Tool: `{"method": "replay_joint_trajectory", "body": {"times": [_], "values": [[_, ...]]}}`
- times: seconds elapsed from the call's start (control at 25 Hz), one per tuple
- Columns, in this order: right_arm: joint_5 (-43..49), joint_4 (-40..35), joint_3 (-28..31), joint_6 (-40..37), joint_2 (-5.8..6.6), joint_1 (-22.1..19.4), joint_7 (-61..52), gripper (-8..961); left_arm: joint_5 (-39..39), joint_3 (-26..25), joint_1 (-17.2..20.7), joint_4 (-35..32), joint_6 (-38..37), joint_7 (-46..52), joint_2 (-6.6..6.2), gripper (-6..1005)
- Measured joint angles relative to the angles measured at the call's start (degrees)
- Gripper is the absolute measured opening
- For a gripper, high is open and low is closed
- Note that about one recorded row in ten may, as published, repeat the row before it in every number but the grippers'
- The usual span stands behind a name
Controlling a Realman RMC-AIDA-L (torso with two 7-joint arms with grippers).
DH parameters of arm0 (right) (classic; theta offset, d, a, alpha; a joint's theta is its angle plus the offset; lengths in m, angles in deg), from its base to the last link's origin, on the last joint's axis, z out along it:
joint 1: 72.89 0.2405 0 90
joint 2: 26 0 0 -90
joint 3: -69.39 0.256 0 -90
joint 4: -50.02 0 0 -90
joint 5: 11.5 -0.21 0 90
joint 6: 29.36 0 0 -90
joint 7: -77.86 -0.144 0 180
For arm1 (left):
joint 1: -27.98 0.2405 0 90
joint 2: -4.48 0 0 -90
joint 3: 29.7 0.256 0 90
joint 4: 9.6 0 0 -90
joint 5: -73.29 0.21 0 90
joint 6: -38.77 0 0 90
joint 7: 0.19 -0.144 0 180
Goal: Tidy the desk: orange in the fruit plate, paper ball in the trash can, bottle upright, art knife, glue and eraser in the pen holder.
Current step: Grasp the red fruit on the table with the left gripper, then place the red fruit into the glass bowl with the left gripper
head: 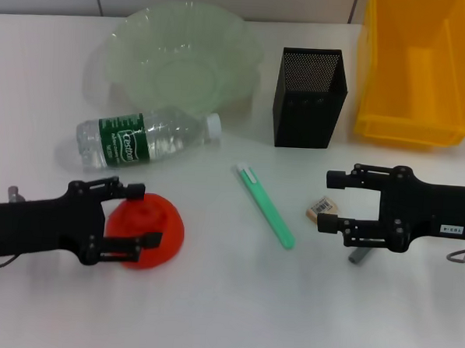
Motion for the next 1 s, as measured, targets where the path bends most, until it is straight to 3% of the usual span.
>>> {"method": "replay_joint_trajectory", "body": {"times": [0.44, 0.56, 0.76, 1.0], "values": [[0.0, 0.18, 0.02, -0.23, 0.01, 0.15, 0.0, 721, 1.39, 0.01, 0.43, -0.02, 3.3, -3.66, 0.8, 834], [0.0, 0.19, 0.02, -0.3, 0.01, 0.16, -0.01, 719, 1.31, -0.42, 0.4, -0.04, 4.26, -3.92, 0.93, 624], [0.0, 0.21, 0.05, -0.28, -0.05, 0.16, -0.01, 716, 1.36, -2.25, 0.67, -0.07, 4.72, -3.96, 1.37, 379], [0.0, 0.21, 0.11, -0.06, -0.08, 0.16, -0.01, 712, 1.38, -2.36, 0.67, -0.09, 3.44, -3.46, 1.3, 291]]}}
